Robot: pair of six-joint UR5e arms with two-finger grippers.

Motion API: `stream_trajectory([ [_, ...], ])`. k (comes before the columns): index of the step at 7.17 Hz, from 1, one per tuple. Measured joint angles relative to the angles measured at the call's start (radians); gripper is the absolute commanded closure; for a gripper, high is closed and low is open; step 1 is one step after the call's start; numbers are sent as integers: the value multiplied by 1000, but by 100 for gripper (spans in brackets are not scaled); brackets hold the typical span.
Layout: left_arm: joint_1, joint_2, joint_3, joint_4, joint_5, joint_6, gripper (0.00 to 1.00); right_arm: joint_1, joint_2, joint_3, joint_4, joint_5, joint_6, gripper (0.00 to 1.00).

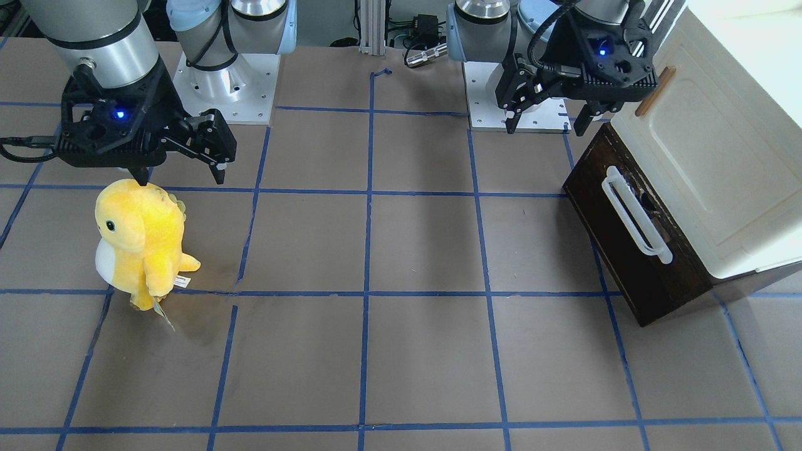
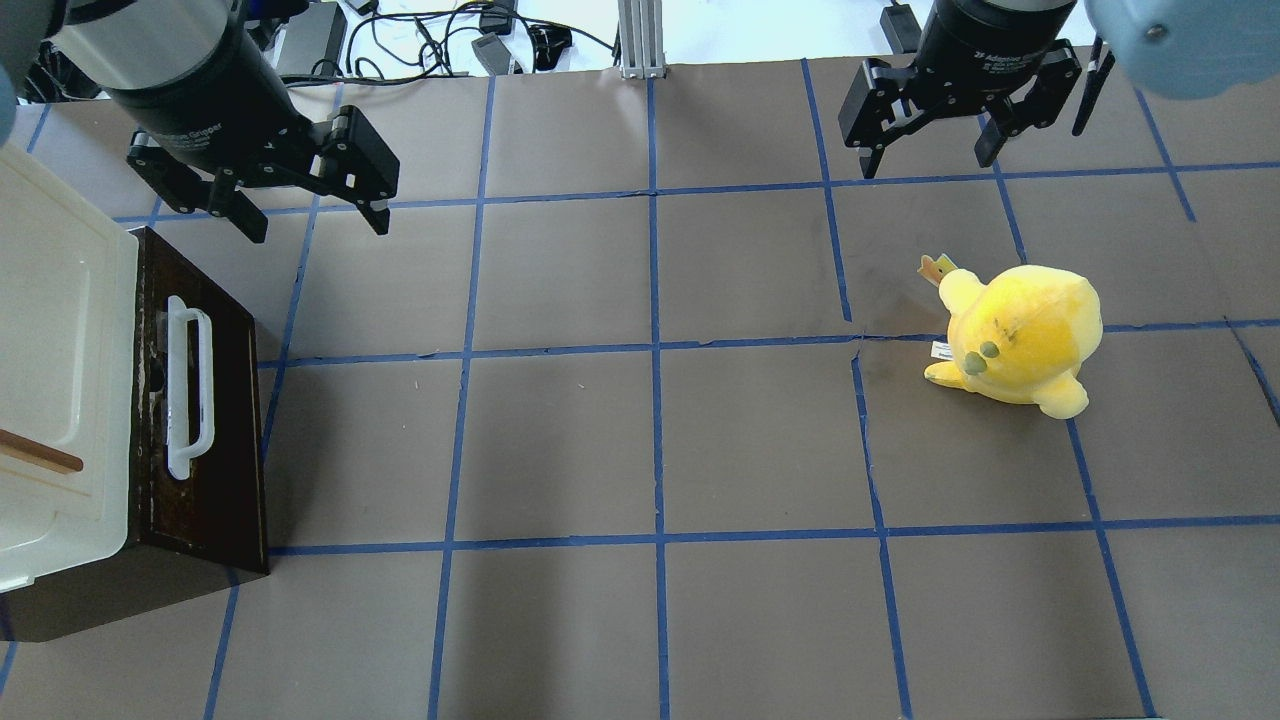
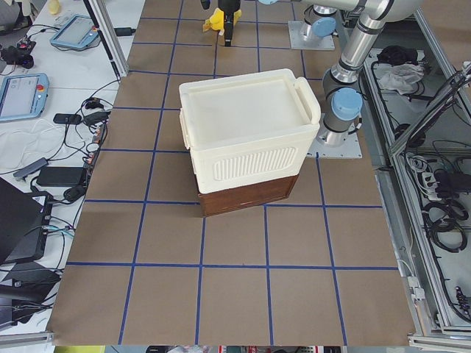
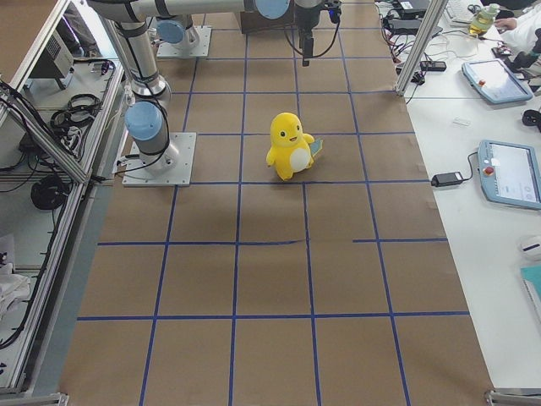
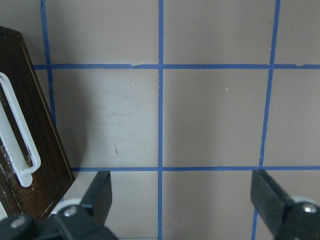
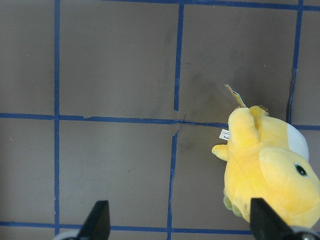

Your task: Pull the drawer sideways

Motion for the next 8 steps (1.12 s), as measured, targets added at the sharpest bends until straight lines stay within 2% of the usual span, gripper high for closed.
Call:
stream_trajectory([
  [8,-3,8,-40,-6,-6,1,0,0,0,0,0,-1,0,0],
])
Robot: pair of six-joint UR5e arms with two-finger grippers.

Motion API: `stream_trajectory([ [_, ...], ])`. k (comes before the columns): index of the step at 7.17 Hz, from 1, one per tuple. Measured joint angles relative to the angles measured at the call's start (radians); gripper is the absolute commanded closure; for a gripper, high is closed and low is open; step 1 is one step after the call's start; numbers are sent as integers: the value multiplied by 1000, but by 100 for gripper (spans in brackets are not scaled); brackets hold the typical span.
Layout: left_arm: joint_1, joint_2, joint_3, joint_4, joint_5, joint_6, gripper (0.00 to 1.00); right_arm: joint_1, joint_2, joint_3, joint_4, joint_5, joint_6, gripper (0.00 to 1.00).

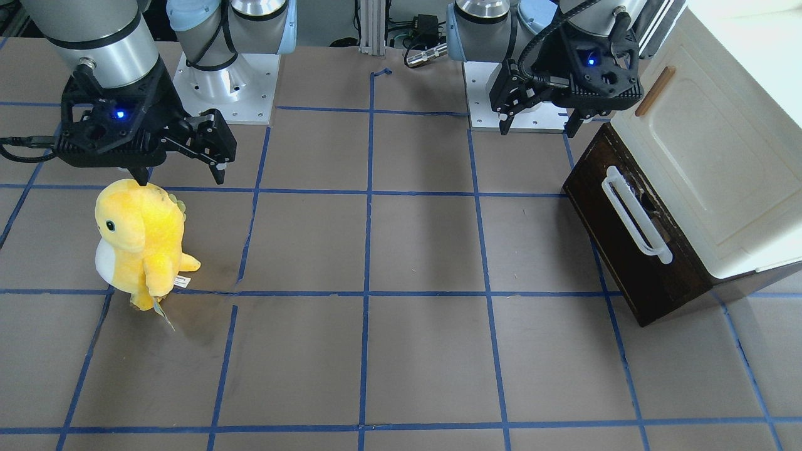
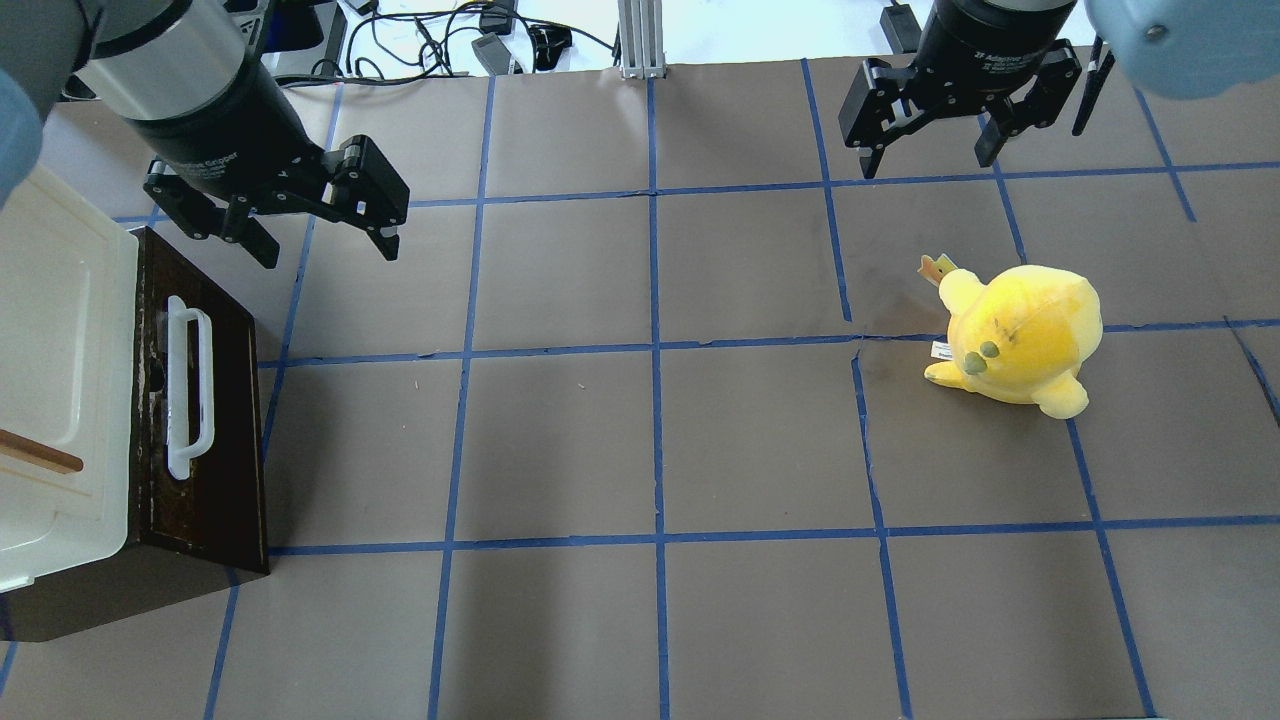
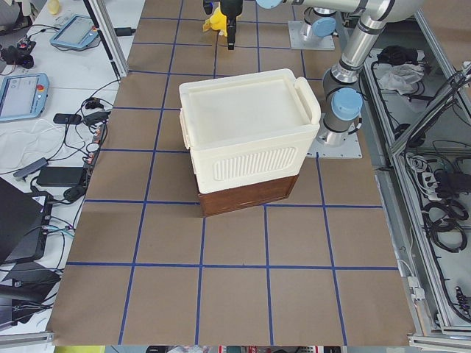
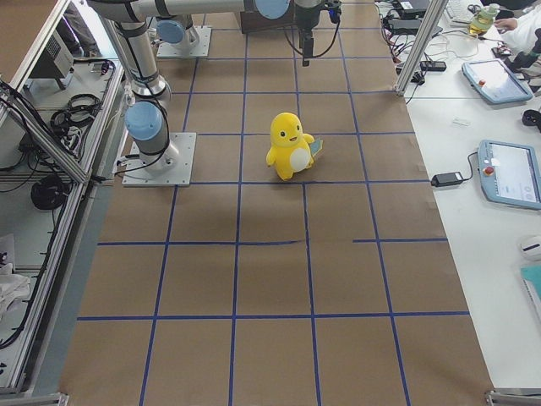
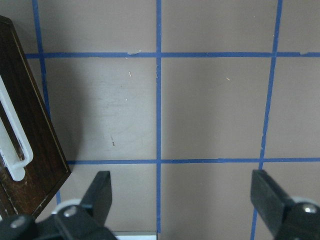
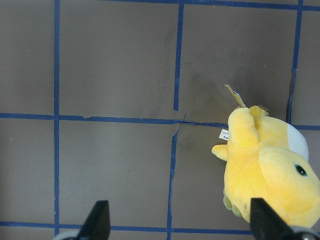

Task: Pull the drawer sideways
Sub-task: 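Move the left gripper down toward the white handle of the wooden drawer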

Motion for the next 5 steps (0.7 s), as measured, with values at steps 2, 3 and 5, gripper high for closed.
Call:
stream_trajectory([
  [2,-3,-31,-12,3,4,-2,0,0,0,0,0,0,0,0],
  [3,-6,-53,-34,8,22,-10,0,0,0,0,0,1,0,0],
  [5,-59,-86,-103,20,172,-113,0,0,0,0,0,1,0,0],
])
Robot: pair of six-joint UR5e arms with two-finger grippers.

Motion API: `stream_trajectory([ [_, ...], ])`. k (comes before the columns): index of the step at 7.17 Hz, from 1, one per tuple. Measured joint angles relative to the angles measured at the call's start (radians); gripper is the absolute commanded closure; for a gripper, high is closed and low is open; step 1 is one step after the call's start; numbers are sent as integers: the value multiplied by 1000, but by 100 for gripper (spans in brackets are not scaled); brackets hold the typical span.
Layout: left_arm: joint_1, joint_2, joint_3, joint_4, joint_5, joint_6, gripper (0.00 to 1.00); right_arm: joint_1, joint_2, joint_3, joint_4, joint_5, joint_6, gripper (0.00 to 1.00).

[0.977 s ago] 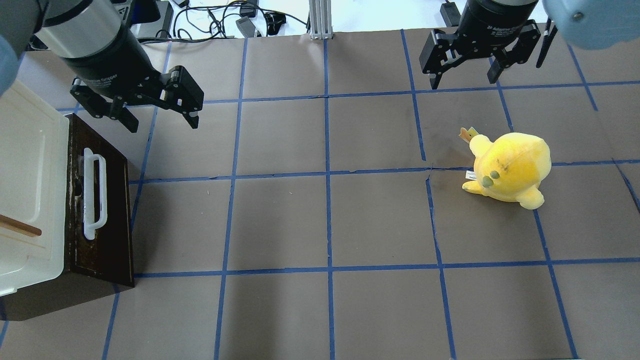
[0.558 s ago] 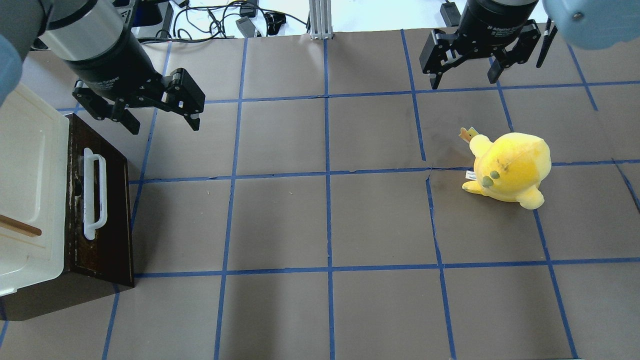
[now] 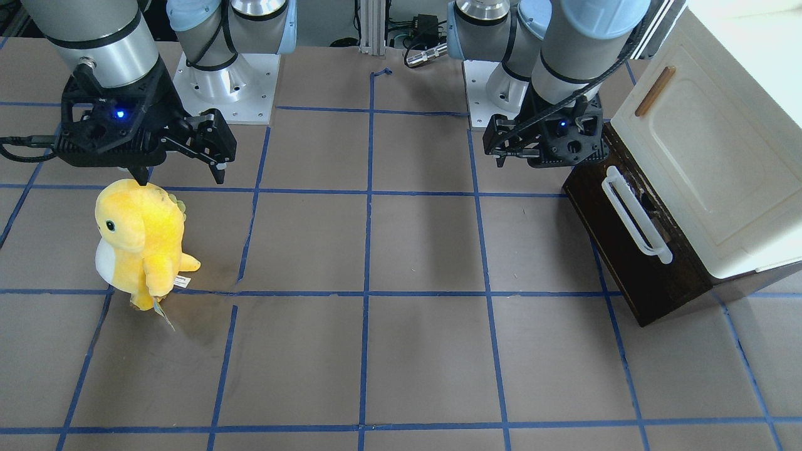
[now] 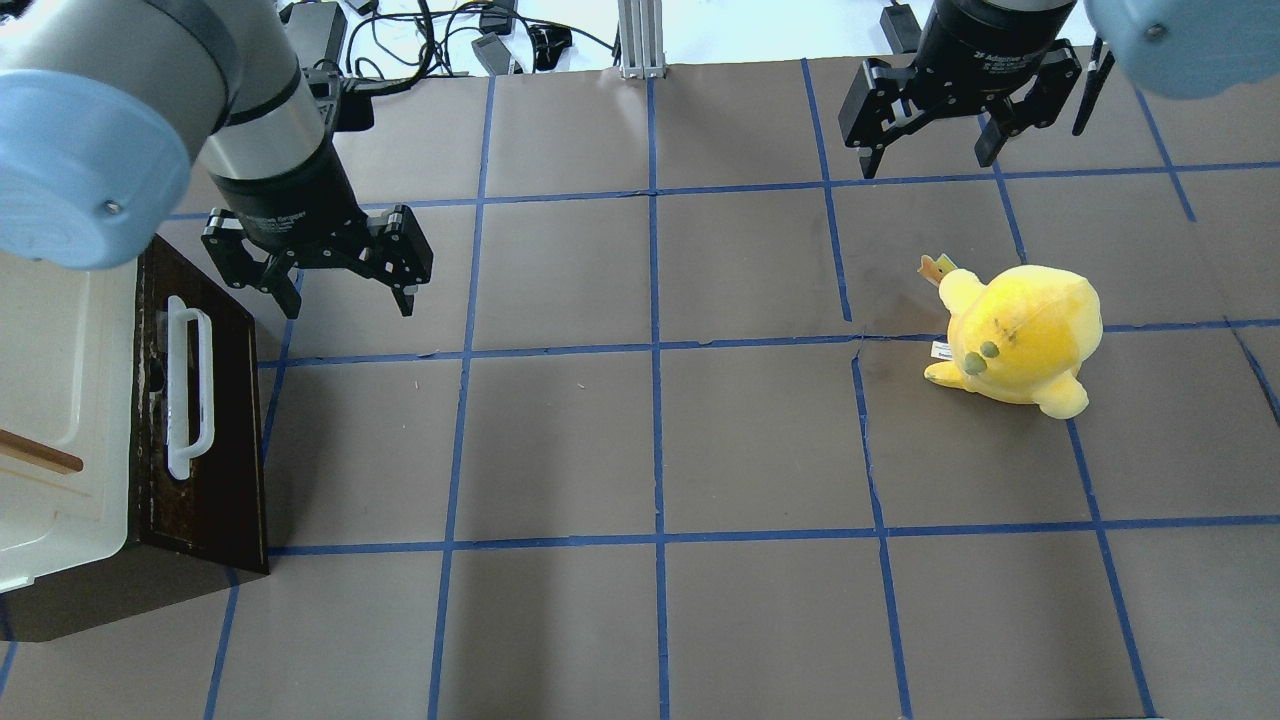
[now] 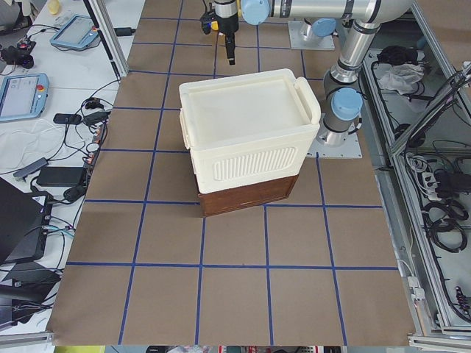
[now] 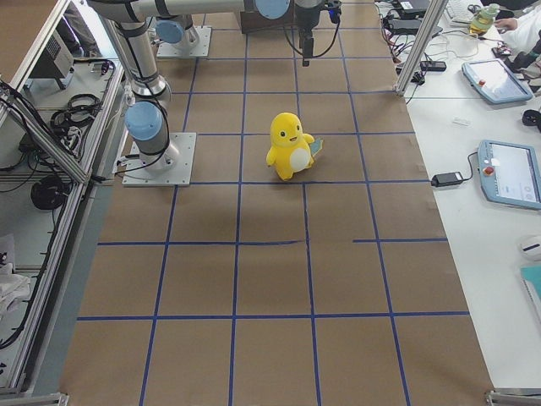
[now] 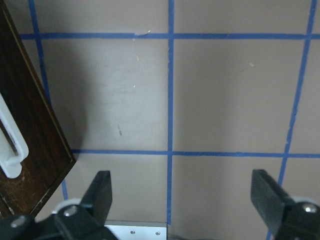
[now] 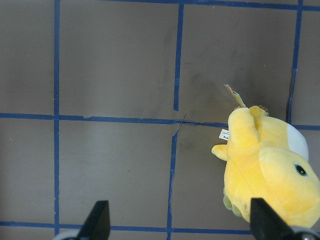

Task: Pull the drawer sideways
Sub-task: 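Move the left gripper down toward the white handle of the wooden drawer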

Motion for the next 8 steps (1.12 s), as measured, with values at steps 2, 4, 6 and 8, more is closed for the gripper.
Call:
stream_trajectory([
  [2,-86,-54,-52,10,172,-195,0,0,0,0,0,0,0,0],
  [4,-117,-112,-143,8,341,-361,0,0,0,0,0,0,0,0],
  [6,-123,-162,-254,9,516,-485,0,0,0,0,0,0,0,0],
  [8,-124,-223,-288,-13,629,-553,0,0,0,0,0,0,0,0],
])
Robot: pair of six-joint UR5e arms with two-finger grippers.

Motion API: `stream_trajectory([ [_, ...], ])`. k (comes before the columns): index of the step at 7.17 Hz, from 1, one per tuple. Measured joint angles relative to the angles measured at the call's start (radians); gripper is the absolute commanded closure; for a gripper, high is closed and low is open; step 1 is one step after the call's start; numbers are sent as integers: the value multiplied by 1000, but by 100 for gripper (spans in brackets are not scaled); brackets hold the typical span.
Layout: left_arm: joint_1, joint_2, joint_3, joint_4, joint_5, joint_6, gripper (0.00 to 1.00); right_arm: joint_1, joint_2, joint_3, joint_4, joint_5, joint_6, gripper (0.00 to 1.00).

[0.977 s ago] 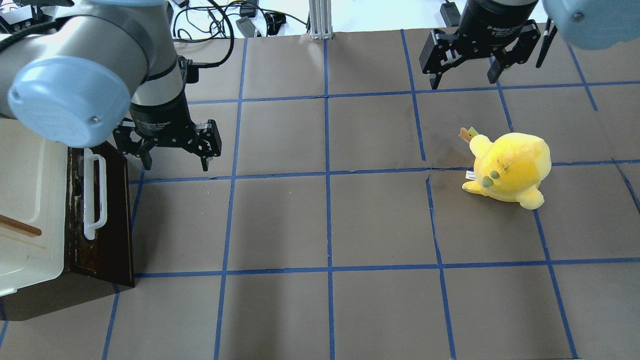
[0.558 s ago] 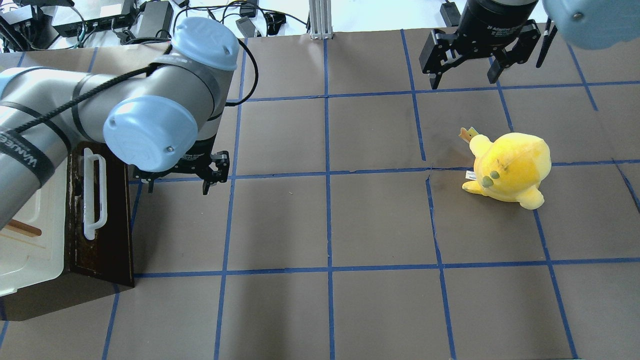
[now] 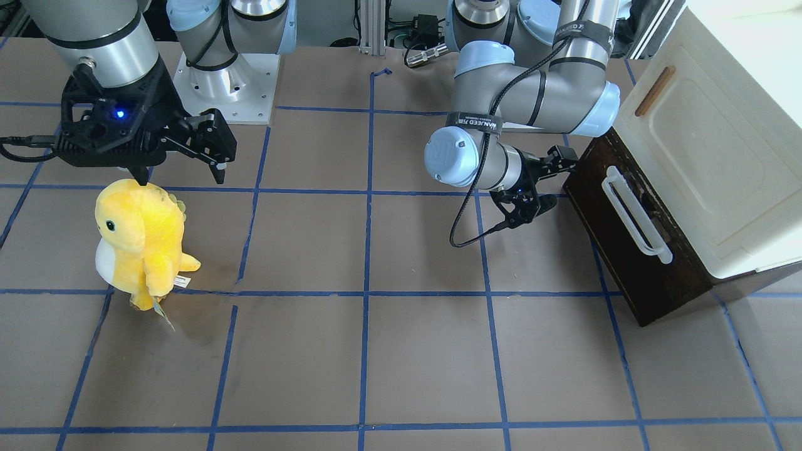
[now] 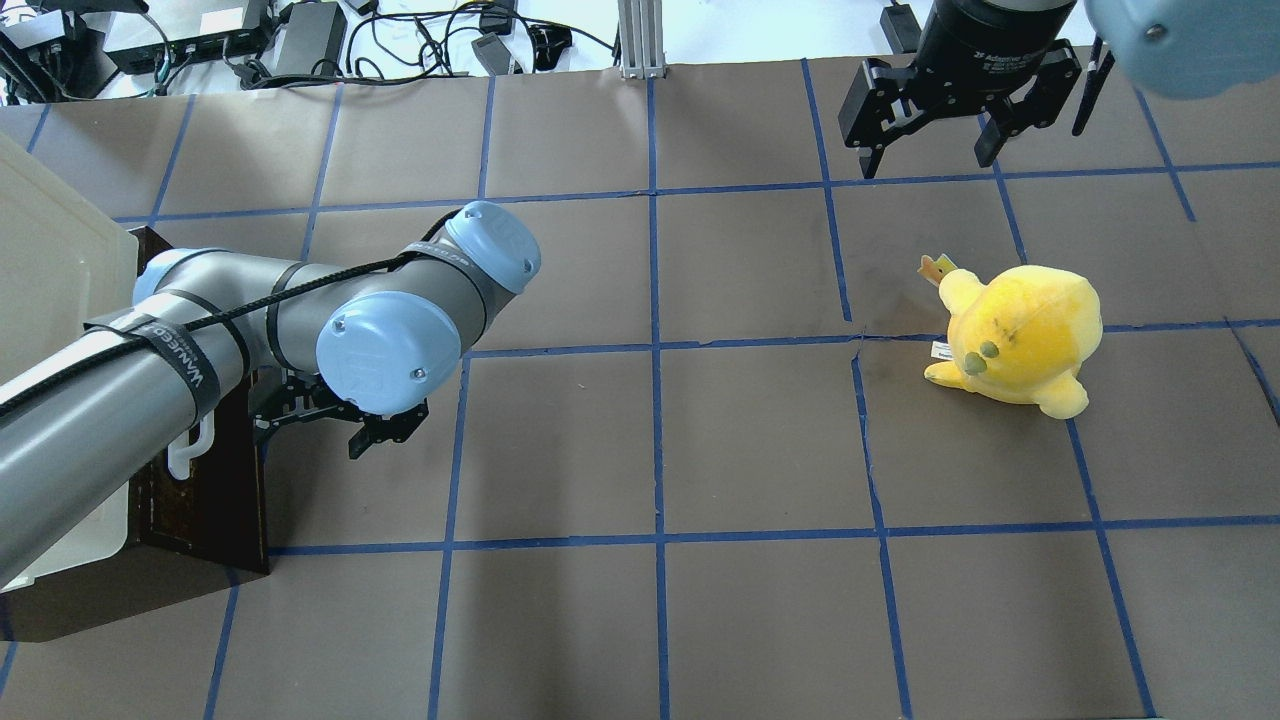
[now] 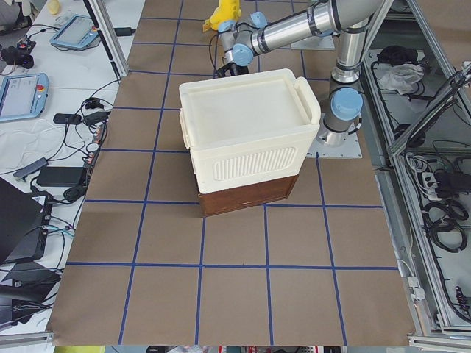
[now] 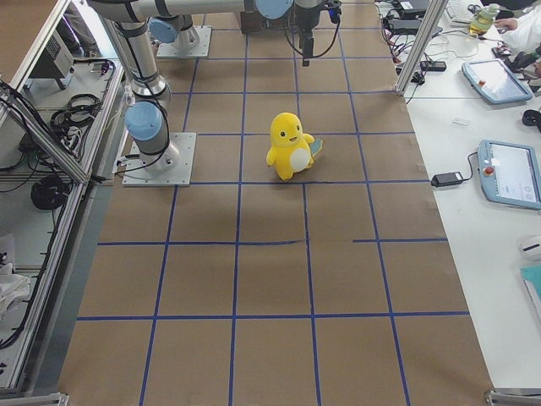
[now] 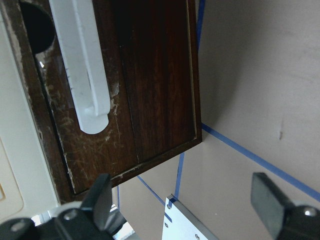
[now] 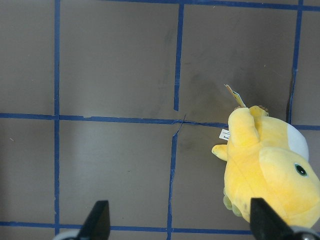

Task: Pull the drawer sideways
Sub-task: 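Close the left gripper around the white drawer handle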

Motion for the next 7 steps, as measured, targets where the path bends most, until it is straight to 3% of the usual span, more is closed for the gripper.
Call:
stream_trajectory([
  [5,3,-107,-19,-142,387,-98,0,0,0,0,0,0,0,0],
  [7,37,-122,-3,-146,441,-84,0,0,0,0,0,0,0,0],
])
